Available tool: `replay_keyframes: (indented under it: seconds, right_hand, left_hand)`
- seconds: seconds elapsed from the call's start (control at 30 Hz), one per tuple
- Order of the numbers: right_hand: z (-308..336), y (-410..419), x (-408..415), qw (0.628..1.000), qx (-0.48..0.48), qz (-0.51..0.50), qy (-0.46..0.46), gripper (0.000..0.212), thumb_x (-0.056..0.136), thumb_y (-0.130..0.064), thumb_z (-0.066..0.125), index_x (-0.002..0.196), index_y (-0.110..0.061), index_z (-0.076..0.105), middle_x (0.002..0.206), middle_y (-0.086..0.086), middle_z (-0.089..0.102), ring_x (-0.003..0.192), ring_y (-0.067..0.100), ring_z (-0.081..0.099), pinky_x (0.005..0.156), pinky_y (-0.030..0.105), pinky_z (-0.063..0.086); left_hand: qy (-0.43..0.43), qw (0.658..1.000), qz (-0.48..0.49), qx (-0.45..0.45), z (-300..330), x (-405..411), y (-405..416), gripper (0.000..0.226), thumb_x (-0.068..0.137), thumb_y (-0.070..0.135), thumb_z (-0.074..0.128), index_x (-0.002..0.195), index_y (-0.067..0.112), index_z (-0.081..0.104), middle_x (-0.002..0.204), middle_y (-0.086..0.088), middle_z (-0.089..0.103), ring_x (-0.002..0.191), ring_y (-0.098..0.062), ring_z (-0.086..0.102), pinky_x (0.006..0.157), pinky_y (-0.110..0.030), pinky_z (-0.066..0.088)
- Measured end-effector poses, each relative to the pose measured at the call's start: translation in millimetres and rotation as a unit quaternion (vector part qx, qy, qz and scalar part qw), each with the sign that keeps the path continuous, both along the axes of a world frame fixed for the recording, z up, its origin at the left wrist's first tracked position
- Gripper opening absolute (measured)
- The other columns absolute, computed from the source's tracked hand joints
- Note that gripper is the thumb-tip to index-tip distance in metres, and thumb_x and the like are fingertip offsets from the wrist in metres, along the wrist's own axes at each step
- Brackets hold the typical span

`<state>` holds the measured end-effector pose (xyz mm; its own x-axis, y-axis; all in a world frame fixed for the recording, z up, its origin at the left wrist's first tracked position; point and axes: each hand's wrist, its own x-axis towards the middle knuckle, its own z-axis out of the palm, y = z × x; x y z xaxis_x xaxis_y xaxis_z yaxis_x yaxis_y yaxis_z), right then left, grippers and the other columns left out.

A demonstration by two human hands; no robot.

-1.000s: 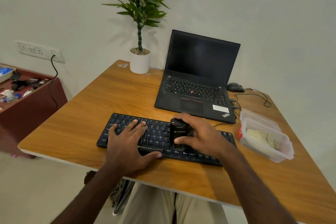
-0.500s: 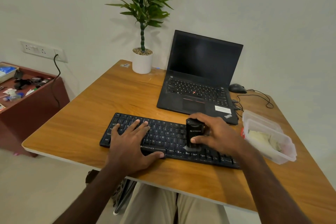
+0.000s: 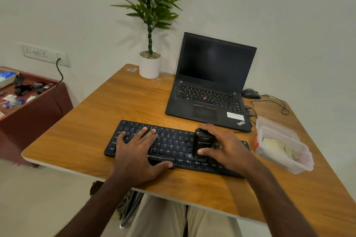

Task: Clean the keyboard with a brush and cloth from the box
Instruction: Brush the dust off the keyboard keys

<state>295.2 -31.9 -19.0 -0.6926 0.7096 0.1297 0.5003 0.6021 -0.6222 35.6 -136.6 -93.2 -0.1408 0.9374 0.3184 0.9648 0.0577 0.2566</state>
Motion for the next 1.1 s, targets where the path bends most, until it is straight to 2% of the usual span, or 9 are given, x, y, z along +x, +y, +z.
replay_keyframes:
  seconds: [0.13,0.23,0.37,0.47,0.7,0.8,0.9,0.97,1.1]
  right_hand:
    - [18,9,20,0.997,0.024,-0.037,-0.058,0.059,0.087,-0.028,0.078,0.131,-0.049,0.046,0.118,-0.022,0.063,0.1,-0.001,0.064,0.085,0.032,0.059]
    - [13,2,14,0.999,0.024,-0.033,-0.031,0.054,0.086,-0.028,0.079,0.126,-0.048,0.048,0.111,-0.024,0.064,0.101,-0.003,0.063,0.084,0.029,0.058]
    - [-6,-6,-11,0.999,0.012,-0.021,0.045,0.054,0.085,-0.029,0.079,0.132,-0.038,0.053,0.118,-0.021,0.064,0.11,0.001,0.062,0.09,0.032,0.057]
    - [-10,-7,-14,0.995,-0.006,-0.03,0.091,0.056,0.085,-0.026,0.08,0.131,-0.04,0.053,0.119,-0.024,0.062,0.113,0.001,0.06,0.092,0.029,0.056]
    - [19,13,27,0.998,0.008,-0.016,-0.057,0.06,0.086,-0.026,0.079,0.132,-0.048,0.049,0.12,-0.023,0.063,0.11,-0.001,0.062,0.091,0.03,0.056]
    - [24,13,40,0.998,0.021,-0.049,-0.022,0.058,0.084,-0.024,0.081,0.125,-0.052,0.05,0.11,-0.025,0.063,0.102,-0.003,0.063,0.079,0.023,0.057]
    - [16,12,49,0.998,0.021,-0.056,-0.032,0.058,0.084,-0.025,0.081,0.122,-0.055,0.048,0.112,-0.022,0.063,0.104,0.001,0.063,0.082,0.025,0.058]
    - [5,10,48,0.998,-0.015,-0.066,0.005,0.058,0.084,-0.024,0.081,0.121,-0.056,0.049,0.114,-0.02,0.063,0.107,0.004,0.063,0.084,0.028,0.059]
    - [-17,-4,36,0.987,-0.018,-0.091,0.131,0.055,0.084,-0.021,0.081,0.128,-0.041,0.055,0.117,-0.024,0.062,0.112,0.005,0.061,0.088,0.032,0.058]
  left_hand:
    - [-0.001,1.0,-0.001,0.007,-3,0,0,0.108,0.067,0.1,0.026,0.136,0.024,0.057,0.146,0.006,0.053,0.142,-0.014,0.039,0.115,-0.063,0.019]
    - [0.002,1.0,0.004,0.008,-4,0,2,0.108,0.067,0.101,0.026,0.136,0.024,0.058,0.146,0.006,0.053,0.142,-0.014,0.04,0.115,-0.063,0.019]
    - [0.006,1.0,0.003,0.002,-4,-1,2,0.108,0.067,0.101,0.026,0.136,0.024,0.057,0.146,0.006,0.053,0.142,-0.014,0.04,0.115,-0.063,0.019]
    - [0.005,1.0,0.004,-0.004,-1,1,0,0.111,0.065,0.101,0.023,0.139,0.025,0.055,0.149,0.007,0.05,0.144,-0.013,0.036,0.117,-0.061,0.016]
    - [0.005,1.0,0.007,-0.008,-1,0,2,0.114,0.064,0.103,0.019,0.14,0.026,0.054,0.15,0.008,0.049,0.144,-0.013,0.035,0.117,-0.061,0.015]
    - [0.004,1.0,0.009,-0.007,-1,0,2,0.115,0.064,0.103,0.018,0.141,0.026,0.053,0.15,0.008,0.048,0.144,-0.012,0.035,0.118,-0.06,0.014]
    - [0.004,1.0,0.009,-0.003,-1,1,2,0.112,0.065,0.102,0.02,0.139,0.025,0.055,0.148,0.007,0.05,0.143,-0.013,0.038,0.117,-0.061,0.017]
    - [0.006,1.0,0.011,-0.003,-2,1,2,0.112,0.065,0.102,0.021,0.139,0.025,0.056,0.148,0.007,0.051,0.142,-0.014,0.039,0.116,-0.061,0.017]
    - [0.009,1.0,0.009,-0.005,-5,0,2,0.108,0.067,0.1,0.026,0.138,0.025,0.057,0.146,0.007,0.053,0.141,-0.013,0.04,0.116,-0.062,0.019]
